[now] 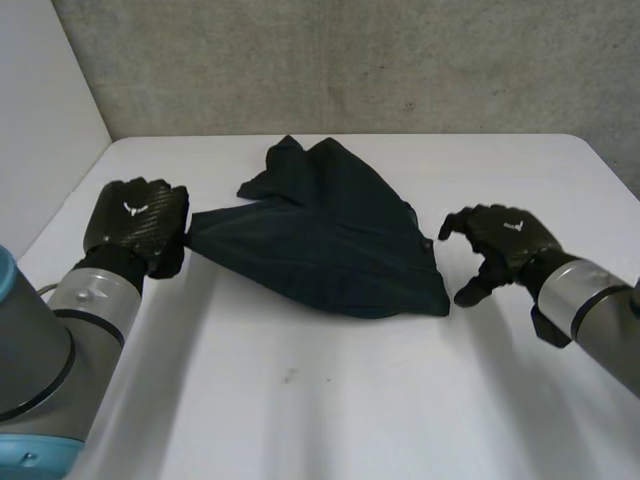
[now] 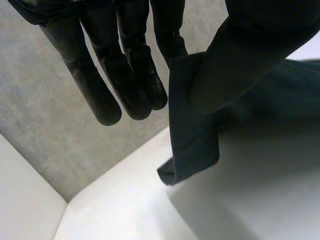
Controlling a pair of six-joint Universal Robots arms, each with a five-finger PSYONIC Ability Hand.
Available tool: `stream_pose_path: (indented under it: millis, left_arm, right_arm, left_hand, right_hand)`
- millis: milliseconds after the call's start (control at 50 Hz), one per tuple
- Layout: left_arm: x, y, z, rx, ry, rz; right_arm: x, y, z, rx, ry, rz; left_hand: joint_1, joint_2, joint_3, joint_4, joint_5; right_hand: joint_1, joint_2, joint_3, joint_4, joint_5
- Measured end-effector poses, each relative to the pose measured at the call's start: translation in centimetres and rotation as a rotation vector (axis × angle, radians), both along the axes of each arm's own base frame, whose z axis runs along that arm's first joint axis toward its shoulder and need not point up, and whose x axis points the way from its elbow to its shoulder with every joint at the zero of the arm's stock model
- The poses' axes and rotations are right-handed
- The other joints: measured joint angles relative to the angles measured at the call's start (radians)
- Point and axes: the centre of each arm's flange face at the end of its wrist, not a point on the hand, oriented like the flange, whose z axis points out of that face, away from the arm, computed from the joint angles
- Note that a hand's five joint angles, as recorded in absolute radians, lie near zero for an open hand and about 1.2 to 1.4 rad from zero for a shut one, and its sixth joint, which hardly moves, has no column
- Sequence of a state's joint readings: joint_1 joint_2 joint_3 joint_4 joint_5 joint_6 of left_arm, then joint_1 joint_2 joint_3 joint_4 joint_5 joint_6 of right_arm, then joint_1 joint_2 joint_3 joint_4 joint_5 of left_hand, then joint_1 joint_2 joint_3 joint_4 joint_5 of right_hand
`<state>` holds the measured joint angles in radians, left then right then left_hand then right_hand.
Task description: Fold the shorts.
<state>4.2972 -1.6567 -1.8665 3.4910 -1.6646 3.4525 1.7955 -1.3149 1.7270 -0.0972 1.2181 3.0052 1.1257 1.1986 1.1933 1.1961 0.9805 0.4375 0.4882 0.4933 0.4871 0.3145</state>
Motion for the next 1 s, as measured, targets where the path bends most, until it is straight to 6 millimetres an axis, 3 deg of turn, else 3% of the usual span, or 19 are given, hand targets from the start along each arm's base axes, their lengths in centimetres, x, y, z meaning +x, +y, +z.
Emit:
stream_pose_path:
  millis: [180,220,300,460,500,520,560,660,760,800,820,880,900,940,960,980,1000]
  left_arm:
    - [-2.0,0.4,4.2,-0.11,0.079,-0.063]
    - [-3.2,0.7,6.2,-0.157,0.106,-0.099]
    - [-4.4,1.1,8.3,-0.2,0.132,-0.135]
    - [-5.8,1.6,10.5,-0.222,0.152,-0.175]
    - [-6.2,1.9,10.9,-0.223,0.157,-0.183]
    - [-6.3,1.9,11.0,-0.223,0.159,-0.183]
    - [-6.3,2.0,11.2,-0.226,0.163,-0.177]
    - [-6.1,2.0,11.4,-0.229,0.166,-0.16]
    - [-4.9,1.5,11.2,-0.215,0.143,-0.111]
    - [-3.7,1.0,10.9,-0.198,0.114,-0.075]
    - [-3.5,0.9,10.9,-0.195,0.108,-0.068]
    - [-1.4,0.2,10.6,-0.163,0.047,-0.004]
    - [-1.4,0.2,10.6,-0.163,0.047,-0.004]
    - [-0.2,0.0,10.9,-0.158,0.012,0.031]
    - [-0.2,0.0,10.9,-0.158,0.012,0.031]
    - [0.4,0.1,11.5,-0.169,-0.007,0.05]
    - [0.5,0.1,11.6,-0.172,-0.009,0.053]
  right_arm:
    - [2.4,1.4,-2.6,0.072,-0.036,0.052]
    - [3.2,1.6,-3.3,0.091,-0.092,0.016]
    - [4.1,1.8,-4.0,0.094,-0.156,-0.036]
    - [5.5,1.9,-5.5,0.077,-0.19,-0.081]
    - [5.9,1.5,-6.2,0.073,-0.187,-0.081]
    - [6.0,1.4,-6.2,0.072,-0.187,-0.08]
    - [6.3,1.0,-6.5,0.068,-0.186,-0.072]
    - [6.4,0.5,-6.1,0.051,-0.186,-0.055]
    - [5.5,-0.2,-1.3,-0.09,-0.115,0.003]
    - [4.5,-0.1,1.9,-0.179,-0.017,0.044]
    - [4.4,-0.1,2.3,-0.189,-0.003,0.049]
    - [3.1,0.8,7.0,-0.318,0.18,0.115]
    - [3.1,0.8,7.0,-0.318,0.18,0.115]
    - [2.6,1.5,10.5,-0.408,0.269,0.138]
    - [2.6,1.5,10.5,-0.408,0.269,0.138]
    - [2.3,1.9,13.3,-0.475,0.31,0.136]
    - [2.2,2.0,13.8,-0.486,0.315,0.135]
  left_hand:
    - [0.0,0.0,0.0,0.0,0.0]
    - [0.0,0.0,0.0,0.0,0.0]
    - [0.0,0.0,0.0,0.0,0.0]
    - [0.0,0.0,0.0,0.0,0.0]
    - [0.0,0.0,0.0,0.0,0.0]
    - [0.0,0.0,0.0,0.0,0.0]
    - [0.0,0.0,0.0,0.0,0.0]
    - [0.0,0.0,0.0,0.0,0.0]
    - [0.0,0.0,0.0,0.0,0.0]
    - [0.0,0.0,0.0,0.0,0.0]
    - [0.0,0.0,0.0,0.0,0.0]
    - [0.0,0.0,0.0,0.0,0.0]
    - [0.0,0.0,0.0,0.0,0.0]
    - [0.0,0.0,0.0,0.001,0.0]
    - [0.0,0.0,0.0,0.001,0.0]
    - [0.0,0.0,0.0,0.003,0.0]
    - [0.0,0.0,0.0,0.003,0.0]
  right_hand:
    - [-0.022,-0.023,-0.029,-0.026,-0.029]
    - [-0.033,-0.026,-0.045,-0.042,-0.042]
    - [-0.05,-0.027,-0.062,-0.066,-0.062]
    - [-0.058,-0.05,-0.067,-0.069,-0.068]
    - [0.166,0.204,0.196,0.2,0.185]
    - [0.166,0.204,0.196,0.2,0.185]
    - [0.51,0.614,0.597,0.604,0.575]
    - [0.54,0.691,0.68,0.693,0.66]
    - [0.54,0.692,0.687,0.704,0.663]
    - [0.54,0.692,0.687,0.704,0.663]
    - [0.54,0.692,0.687,0.704,0.663]
    - [0.54,0.692,0.687,0.704,0.663]
    - [0.54,0.692,0.687,0.704,0.663]
    - [0.54,0.692,0.687,0.704,0.663]
    - [0.54,0.692,0.687,0.704,0.663]
    - [0.54,0.692,0.687,0.704,0.663]
    - [0.54,0.692,0.687,0.704,0.663]
